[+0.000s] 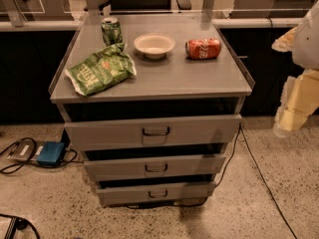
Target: Open bottom drawer
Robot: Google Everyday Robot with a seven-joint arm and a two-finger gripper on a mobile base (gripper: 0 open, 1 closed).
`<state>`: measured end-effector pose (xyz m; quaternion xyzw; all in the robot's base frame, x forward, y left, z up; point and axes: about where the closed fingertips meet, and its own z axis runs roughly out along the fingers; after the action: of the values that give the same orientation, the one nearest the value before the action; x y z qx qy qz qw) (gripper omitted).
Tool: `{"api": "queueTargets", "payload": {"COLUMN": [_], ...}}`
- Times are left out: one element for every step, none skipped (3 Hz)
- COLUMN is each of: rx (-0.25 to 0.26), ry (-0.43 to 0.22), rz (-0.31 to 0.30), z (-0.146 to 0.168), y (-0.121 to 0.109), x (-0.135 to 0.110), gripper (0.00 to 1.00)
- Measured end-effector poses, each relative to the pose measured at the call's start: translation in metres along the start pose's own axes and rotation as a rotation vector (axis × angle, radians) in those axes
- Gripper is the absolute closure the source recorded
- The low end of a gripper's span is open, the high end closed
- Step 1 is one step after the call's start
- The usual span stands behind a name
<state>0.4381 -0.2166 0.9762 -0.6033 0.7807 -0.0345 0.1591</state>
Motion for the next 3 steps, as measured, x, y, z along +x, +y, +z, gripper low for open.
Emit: {"api": "queueTargets", "payload": {"rx": [-0.005,-0.021,-0.126], "ry": [-0.001,-0.003,-0.129], "rz": [0.0,-0.001,-0.006], "z": [0.003,0.012,0.078], "y": [0.001,0.006,0.034], "x": [0.0,-0.002,0.016], "gripper": [0.0,0.0,0.0]}}
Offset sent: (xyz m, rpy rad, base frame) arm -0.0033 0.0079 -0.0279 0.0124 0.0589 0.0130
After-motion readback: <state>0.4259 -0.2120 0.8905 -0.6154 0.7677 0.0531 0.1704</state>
